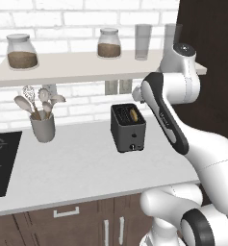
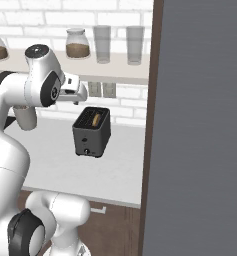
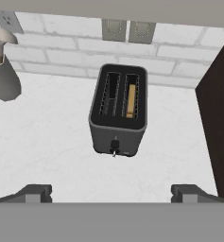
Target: Start the toaster. Once the lever pops up, take the bread to the plate on the dining counter.
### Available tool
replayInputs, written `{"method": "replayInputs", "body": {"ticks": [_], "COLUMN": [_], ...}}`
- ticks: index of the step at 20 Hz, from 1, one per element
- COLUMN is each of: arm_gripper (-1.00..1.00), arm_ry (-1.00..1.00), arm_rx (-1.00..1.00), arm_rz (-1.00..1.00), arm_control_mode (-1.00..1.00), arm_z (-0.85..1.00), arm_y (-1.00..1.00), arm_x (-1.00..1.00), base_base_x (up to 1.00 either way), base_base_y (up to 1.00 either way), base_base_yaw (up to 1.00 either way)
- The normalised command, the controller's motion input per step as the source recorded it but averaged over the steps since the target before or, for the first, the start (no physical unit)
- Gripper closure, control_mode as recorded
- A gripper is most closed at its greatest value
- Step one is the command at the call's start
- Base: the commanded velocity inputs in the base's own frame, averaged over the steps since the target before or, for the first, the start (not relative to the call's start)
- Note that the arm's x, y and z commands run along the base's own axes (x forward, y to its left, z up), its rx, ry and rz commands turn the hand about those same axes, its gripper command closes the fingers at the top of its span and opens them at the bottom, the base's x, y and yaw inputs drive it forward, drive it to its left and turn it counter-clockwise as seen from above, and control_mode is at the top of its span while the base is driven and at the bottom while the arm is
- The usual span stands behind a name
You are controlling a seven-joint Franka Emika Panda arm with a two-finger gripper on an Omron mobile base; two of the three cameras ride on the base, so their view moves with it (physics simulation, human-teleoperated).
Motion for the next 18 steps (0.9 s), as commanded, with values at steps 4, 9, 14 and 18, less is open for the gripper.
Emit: {"method": "replayInputs", "body": {"ticks": [4, 9, 14, 18], "arm_gripper": [-1.0, -1.0, -1.0, -1.0], "arm_ry": [0.0, 0.0, 0.0, 0.0], "arm_rx": [0.0, 0.0, 0.0, 0.0], "arm_rz": [0.0, 0.0, 0.0, 0.0], "arm_control_mode": [-1.0, -1.0, -1.0, -1.0], "arm_z": [0.0, 0.0, 0.0, 0.0], "arm_y": [0.0, 0.0, 0.0, 0.0], "arm_x": [0.0, 0.0, 0.0, 0.0], "base_base_x": [0.0, 0.0, 0.0, 0.0], "base_base_y": [0.0, 0.0, 0.0, 0.0], "base_base_yaw": [0.0, 0.0, 0.0, 0.0]}}
